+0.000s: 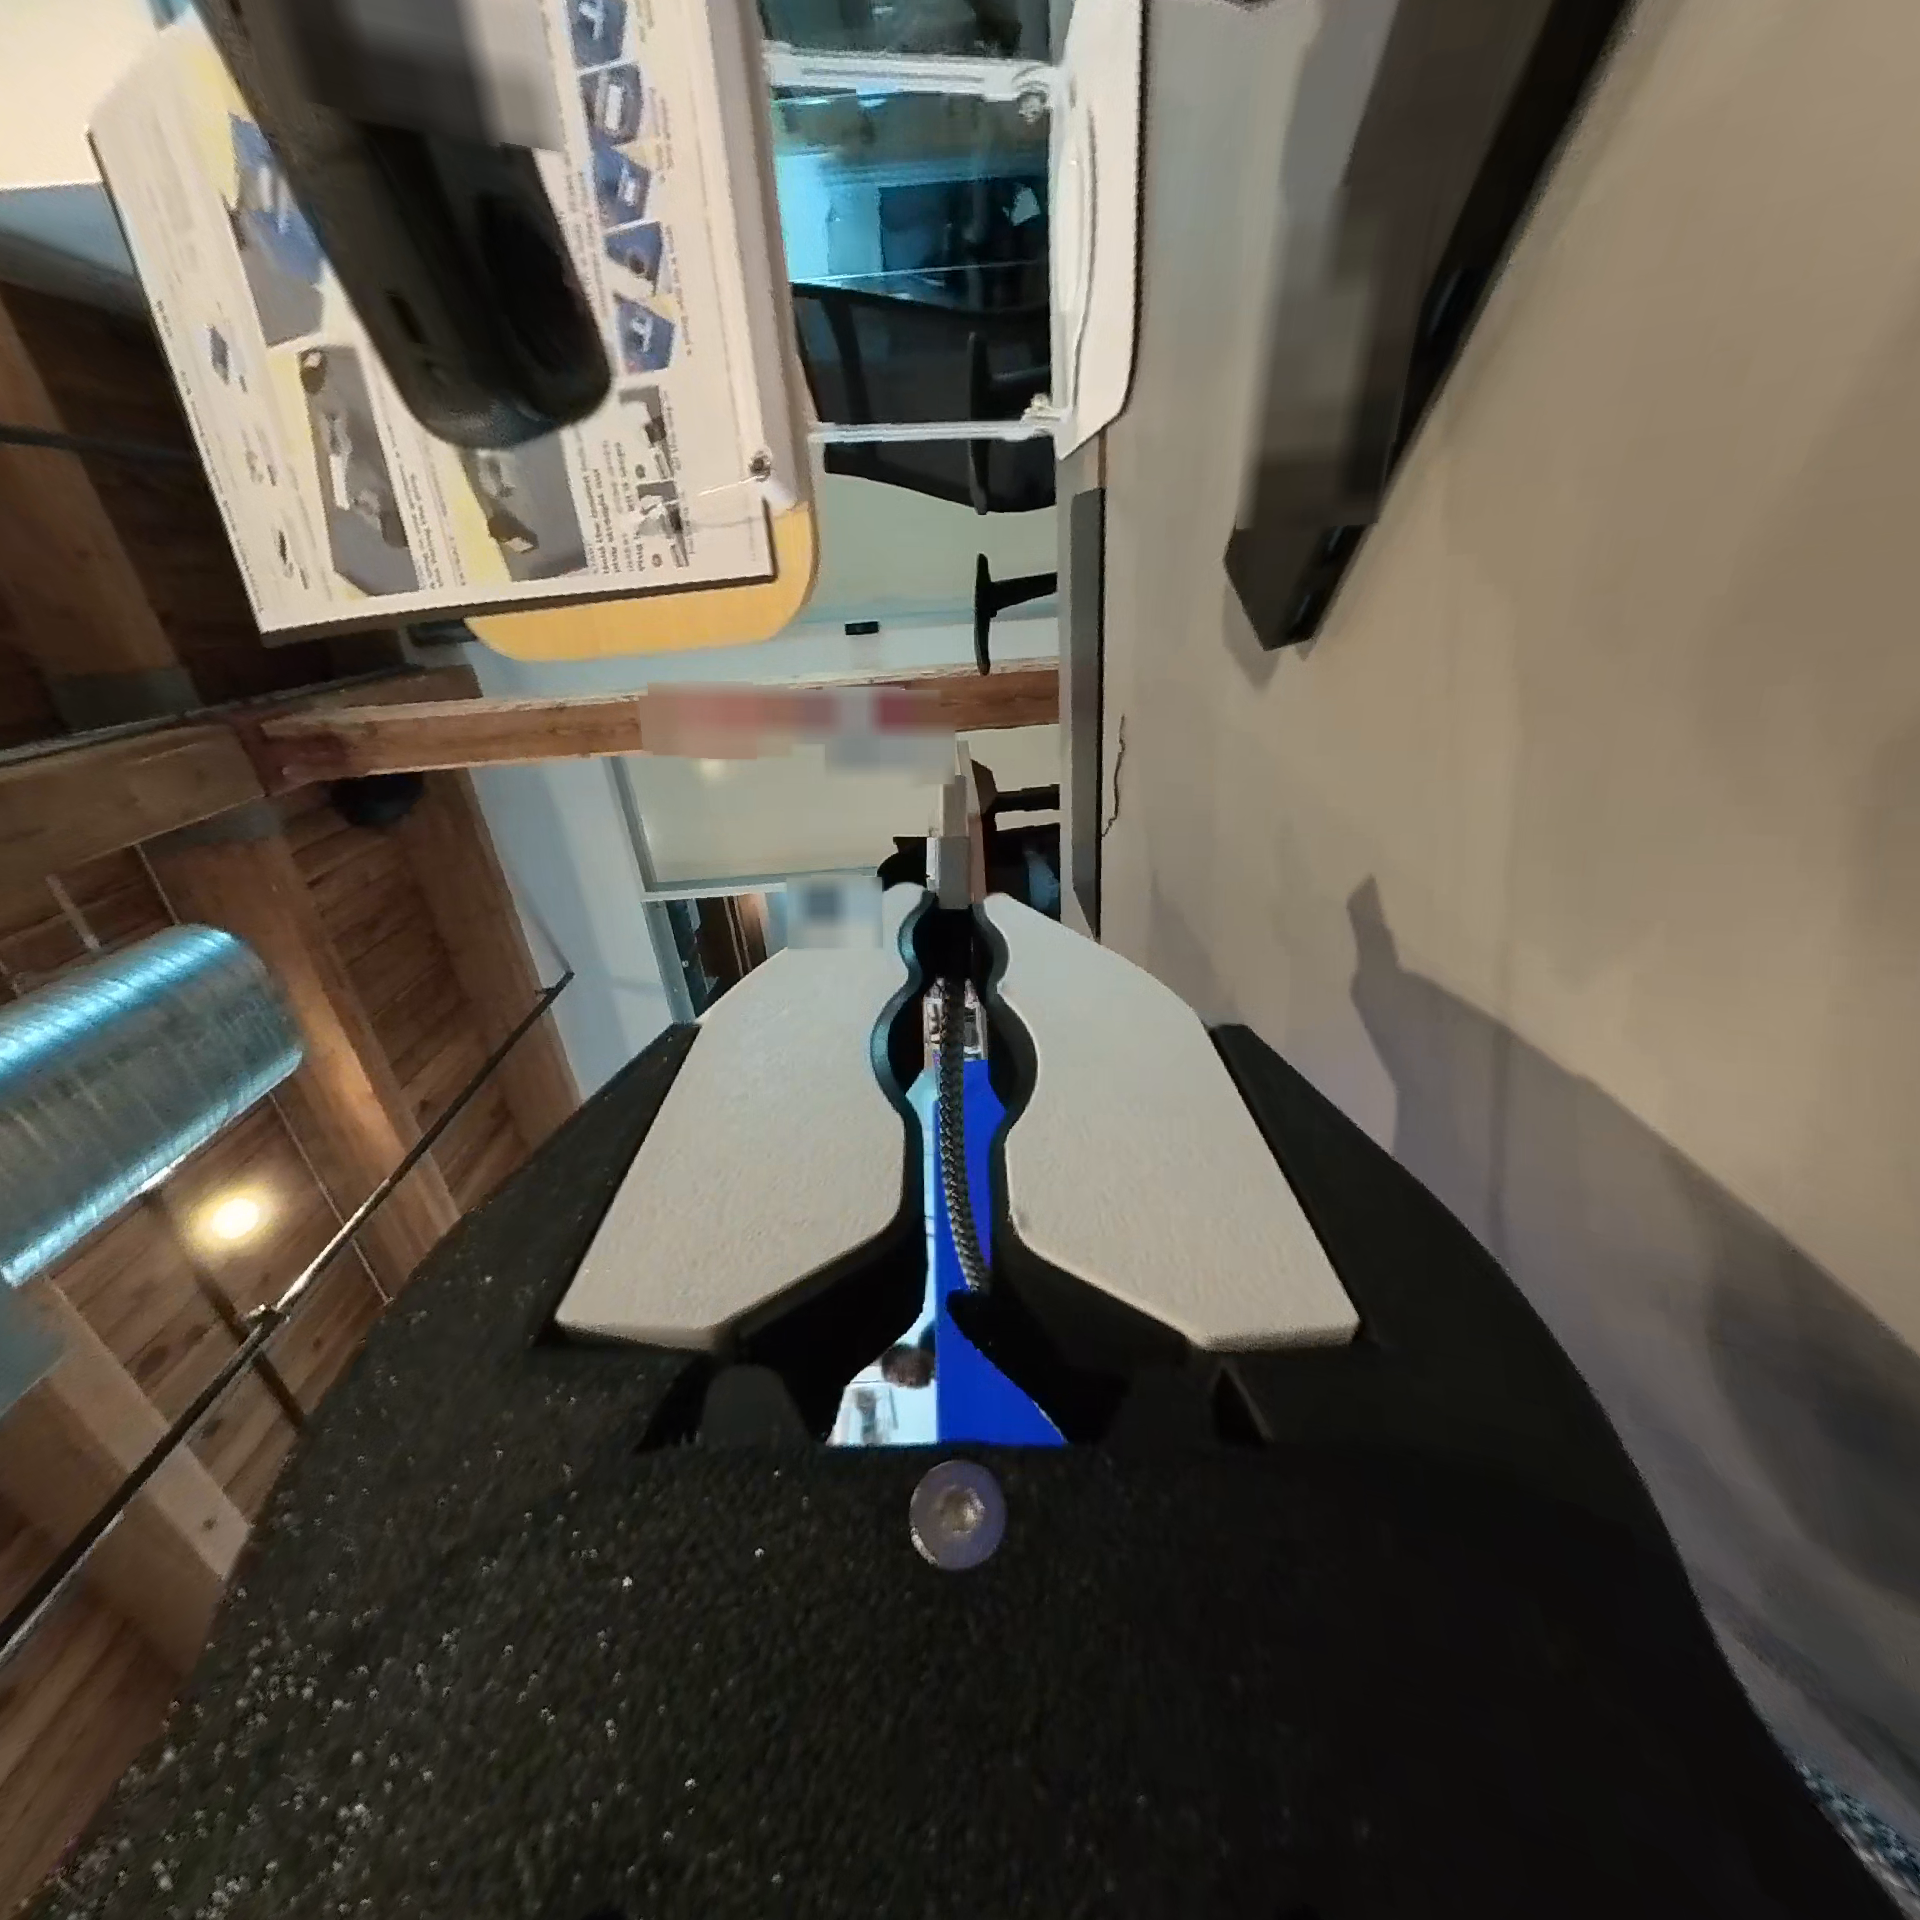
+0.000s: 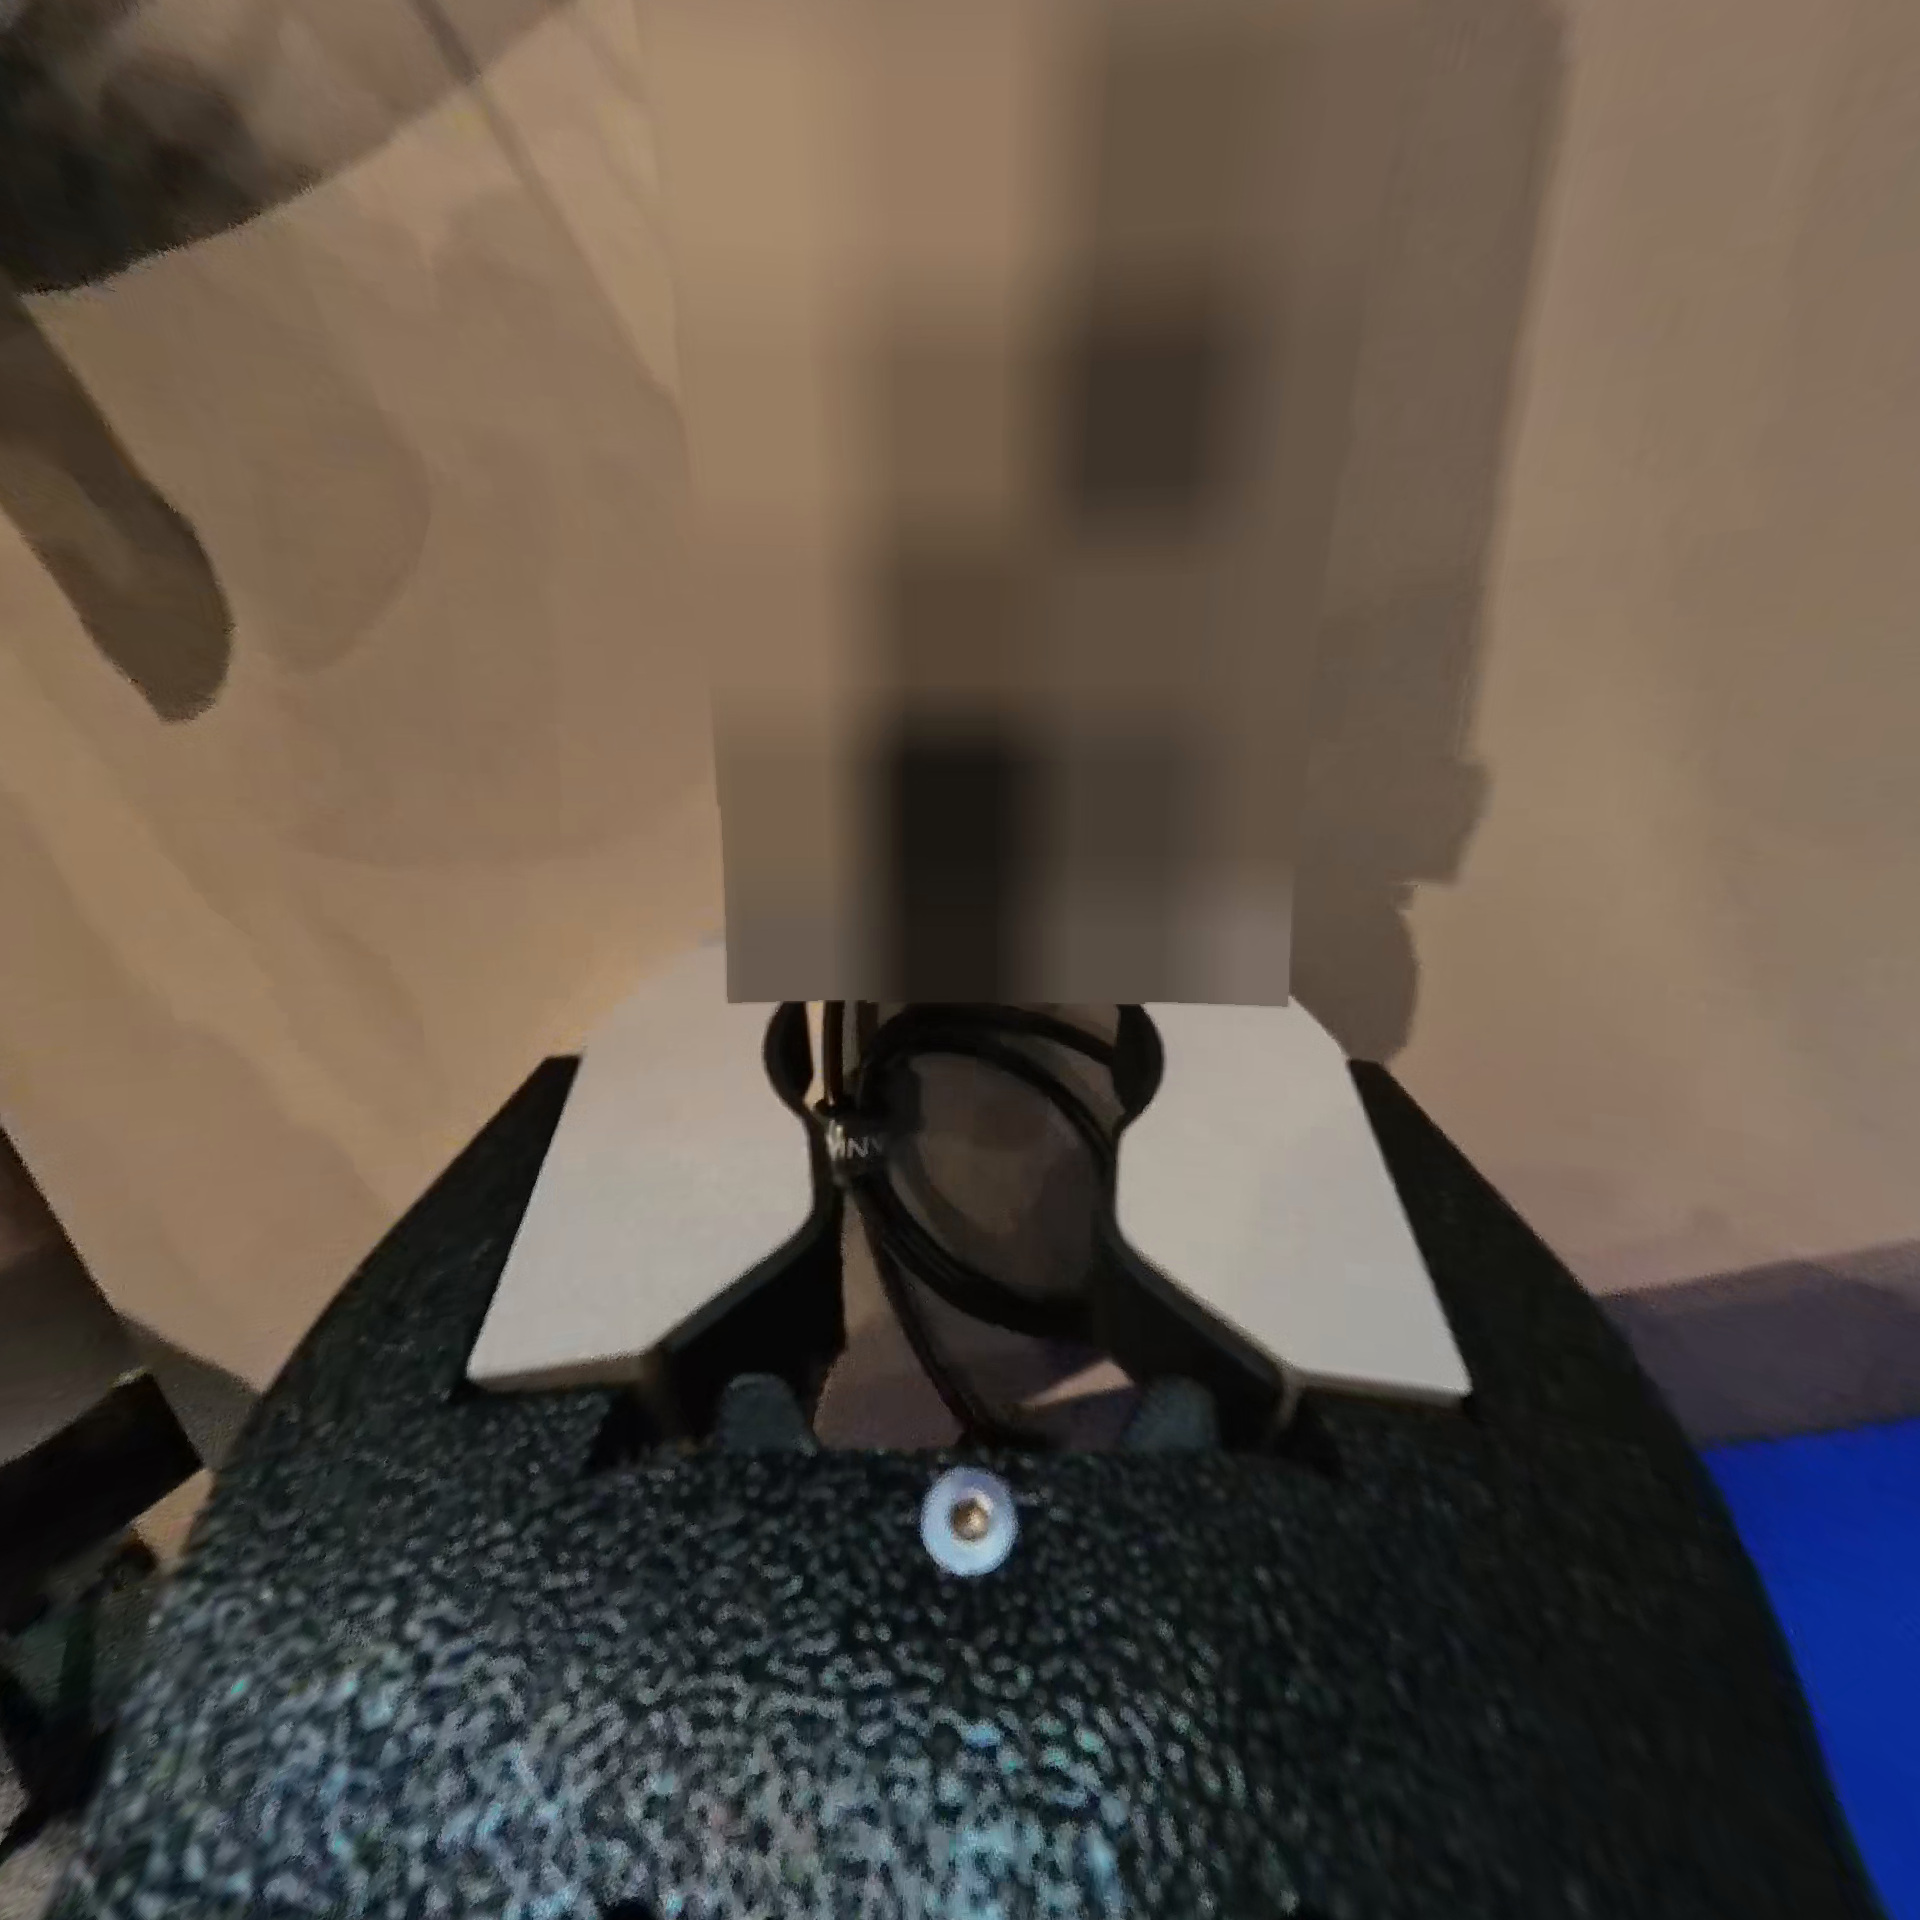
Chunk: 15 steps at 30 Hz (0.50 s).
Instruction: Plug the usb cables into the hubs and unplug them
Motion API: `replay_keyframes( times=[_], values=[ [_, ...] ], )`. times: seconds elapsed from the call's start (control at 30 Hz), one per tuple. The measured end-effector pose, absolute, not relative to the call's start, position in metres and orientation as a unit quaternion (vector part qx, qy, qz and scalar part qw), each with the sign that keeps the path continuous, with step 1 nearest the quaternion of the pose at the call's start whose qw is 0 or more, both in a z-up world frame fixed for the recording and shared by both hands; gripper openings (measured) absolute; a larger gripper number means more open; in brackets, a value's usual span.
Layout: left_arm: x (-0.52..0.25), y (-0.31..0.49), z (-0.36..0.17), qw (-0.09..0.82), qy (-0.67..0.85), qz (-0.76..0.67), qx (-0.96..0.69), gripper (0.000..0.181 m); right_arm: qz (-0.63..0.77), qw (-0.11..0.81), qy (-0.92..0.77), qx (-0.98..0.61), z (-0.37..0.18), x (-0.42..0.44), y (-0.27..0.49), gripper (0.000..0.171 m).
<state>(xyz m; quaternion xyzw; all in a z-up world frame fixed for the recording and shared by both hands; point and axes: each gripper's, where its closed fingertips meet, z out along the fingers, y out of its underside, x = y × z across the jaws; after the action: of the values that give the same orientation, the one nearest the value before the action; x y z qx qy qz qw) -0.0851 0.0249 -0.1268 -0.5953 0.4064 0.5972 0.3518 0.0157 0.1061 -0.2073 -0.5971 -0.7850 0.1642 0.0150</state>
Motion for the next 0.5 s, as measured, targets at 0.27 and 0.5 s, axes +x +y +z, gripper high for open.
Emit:
replay_keyframes(
  times=[0.27, 0.5],
  values=[
    [-0.083, 0.027, -0.133, 0.344, 0.417, 0.593, -0.597, 0.006, 0.268, -0.075, -0.721, -0.634, -0.203, 0.005, 0.099, 0.039],
    [-0.081, 0.029, -0.139, 0.336, 0.426, 0.59, -0.598, 0.006, 0.274, -0.129, -0.683, -0.665, -0.207, -0.004, 0.098, 0.034]
  ],
)
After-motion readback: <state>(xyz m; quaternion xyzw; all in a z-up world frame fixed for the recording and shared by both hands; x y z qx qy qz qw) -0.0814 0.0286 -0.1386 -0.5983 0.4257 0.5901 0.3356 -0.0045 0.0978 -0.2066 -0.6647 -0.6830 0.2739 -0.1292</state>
